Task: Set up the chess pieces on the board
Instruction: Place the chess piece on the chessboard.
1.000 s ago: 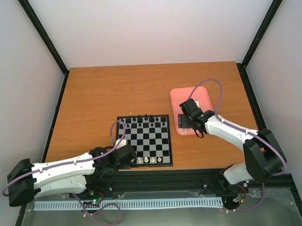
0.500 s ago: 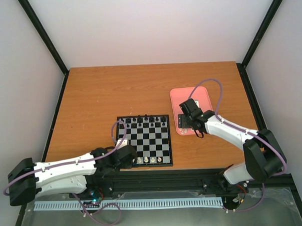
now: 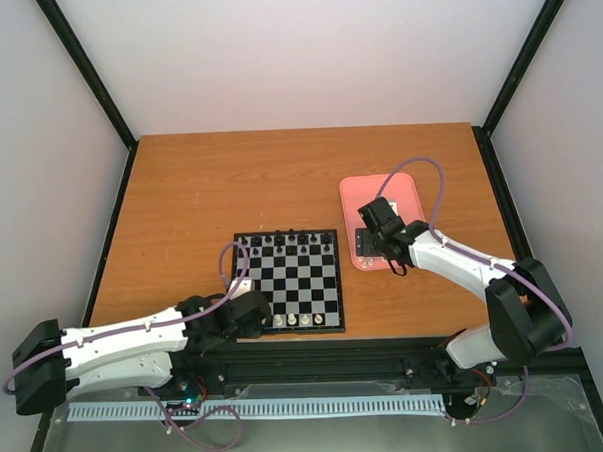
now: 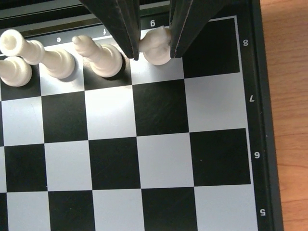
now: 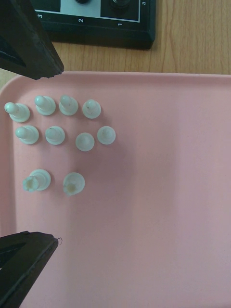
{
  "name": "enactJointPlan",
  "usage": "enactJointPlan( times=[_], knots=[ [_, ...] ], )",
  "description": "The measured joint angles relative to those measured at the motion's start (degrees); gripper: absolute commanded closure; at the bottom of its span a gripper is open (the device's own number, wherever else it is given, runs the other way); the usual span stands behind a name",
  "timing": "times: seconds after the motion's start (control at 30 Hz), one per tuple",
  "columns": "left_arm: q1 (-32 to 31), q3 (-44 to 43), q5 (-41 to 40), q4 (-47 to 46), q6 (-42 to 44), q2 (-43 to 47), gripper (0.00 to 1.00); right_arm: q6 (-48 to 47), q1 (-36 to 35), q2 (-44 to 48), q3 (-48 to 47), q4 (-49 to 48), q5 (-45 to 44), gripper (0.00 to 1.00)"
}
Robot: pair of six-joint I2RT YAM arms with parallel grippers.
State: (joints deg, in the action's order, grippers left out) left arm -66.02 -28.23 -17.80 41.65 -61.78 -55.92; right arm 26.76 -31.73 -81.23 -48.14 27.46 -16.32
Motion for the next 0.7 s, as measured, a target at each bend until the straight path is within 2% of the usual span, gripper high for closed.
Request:
enactJointPlan(
  times=[0.7],
  knots=[
    [0.0,0.0,0.17,-1.64,0.04,-1.77,0.99,0.0,-0.2,-0.26,0.0,0.0,0.0,0.0]
  ],
)
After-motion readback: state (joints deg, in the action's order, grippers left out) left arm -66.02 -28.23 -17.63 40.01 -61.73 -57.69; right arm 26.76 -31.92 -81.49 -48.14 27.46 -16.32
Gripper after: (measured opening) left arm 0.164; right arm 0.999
